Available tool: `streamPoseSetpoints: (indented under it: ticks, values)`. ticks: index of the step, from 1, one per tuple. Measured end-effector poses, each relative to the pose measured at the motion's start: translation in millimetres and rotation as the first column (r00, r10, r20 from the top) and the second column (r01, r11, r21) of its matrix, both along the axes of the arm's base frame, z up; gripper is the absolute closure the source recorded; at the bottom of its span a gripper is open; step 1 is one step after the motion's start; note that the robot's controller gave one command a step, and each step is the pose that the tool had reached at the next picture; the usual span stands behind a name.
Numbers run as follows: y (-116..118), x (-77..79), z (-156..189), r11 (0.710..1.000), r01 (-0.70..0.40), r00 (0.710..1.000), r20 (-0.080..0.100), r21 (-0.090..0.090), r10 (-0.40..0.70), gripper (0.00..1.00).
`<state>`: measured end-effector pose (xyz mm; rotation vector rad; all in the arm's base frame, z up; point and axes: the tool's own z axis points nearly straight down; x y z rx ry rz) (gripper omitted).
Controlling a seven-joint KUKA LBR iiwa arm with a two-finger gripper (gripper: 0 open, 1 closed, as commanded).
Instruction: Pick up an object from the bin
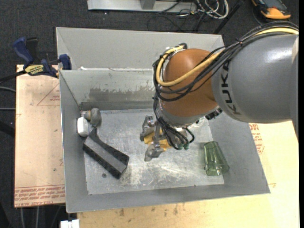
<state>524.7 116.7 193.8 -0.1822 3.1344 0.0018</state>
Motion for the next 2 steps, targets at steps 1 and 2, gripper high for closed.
streamPoseSetpoints:
  ticks: [1, 2]
  values:
    - [0, 0.0, 0, 1.000, 0.001, 1.000, 0.000, 0.000, -0.001, 1.00]
    - [1, -3.7, 54, 1.000, -0.002, 1.000, -0.005, -0.001, 0.002, 1.00]
